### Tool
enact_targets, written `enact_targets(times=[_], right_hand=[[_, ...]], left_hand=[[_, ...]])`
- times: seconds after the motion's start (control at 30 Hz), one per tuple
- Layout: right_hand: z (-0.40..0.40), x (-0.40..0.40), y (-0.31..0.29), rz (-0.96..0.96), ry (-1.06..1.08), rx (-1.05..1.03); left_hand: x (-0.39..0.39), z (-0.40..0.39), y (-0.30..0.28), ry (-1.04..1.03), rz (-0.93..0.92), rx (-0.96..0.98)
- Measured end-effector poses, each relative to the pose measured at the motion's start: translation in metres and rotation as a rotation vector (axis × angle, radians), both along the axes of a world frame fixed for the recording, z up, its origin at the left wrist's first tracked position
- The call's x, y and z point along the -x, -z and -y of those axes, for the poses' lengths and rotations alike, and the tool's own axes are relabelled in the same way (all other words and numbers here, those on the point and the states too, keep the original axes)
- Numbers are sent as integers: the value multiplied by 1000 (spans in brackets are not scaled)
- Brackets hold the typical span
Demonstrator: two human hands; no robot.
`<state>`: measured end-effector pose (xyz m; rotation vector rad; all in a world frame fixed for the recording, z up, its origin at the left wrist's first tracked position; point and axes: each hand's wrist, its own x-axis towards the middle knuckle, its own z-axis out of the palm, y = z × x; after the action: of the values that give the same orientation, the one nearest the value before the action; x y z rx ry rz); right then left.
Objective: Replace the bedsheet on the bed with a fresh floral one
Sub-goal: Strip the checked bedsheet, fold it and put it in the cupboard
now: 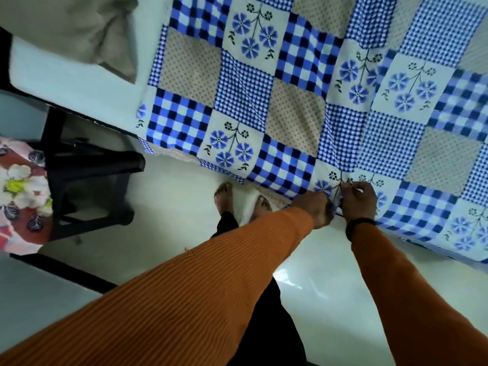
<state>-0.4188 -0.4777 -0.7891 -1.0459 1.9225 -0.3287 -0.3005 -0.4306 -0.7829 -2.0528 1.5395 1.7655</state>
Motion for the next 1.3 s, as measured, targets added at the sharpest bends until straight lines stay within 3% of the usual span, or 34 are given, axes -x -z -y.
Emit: enact_targets(times=[0.2,0.33,0.5,0.6,0.67,0.77,0.87,1.0,1.3], right_hand=[[18,44,-1,-35,-27,-61],[34,41,-2,70,-41,-238],[47,29,-5,14,-89,-324],[59,16,-9,-6,-159,-327],[73,6,-8,-27,-215,-318],[103,-20,-9,4,-164,-321],[139,-51,-17,56,-144,-315],[199,-87,-29,-15,-115,-232],[329,-125,-37,69,10,-153]], left_hand=[[30,16,4,8,7,0],[2,3,19,-286,-89,83],[-90,-10,28,-613,162,220],[-172,-23,29,-718,375,199],[-223,-30,27,-670,537,135],[-282,-21,23,-562,632,64],[-304,17,22,-483,664,165],[-293,105,17,-407,516,291],[-237,291,0,-118,312,568]])
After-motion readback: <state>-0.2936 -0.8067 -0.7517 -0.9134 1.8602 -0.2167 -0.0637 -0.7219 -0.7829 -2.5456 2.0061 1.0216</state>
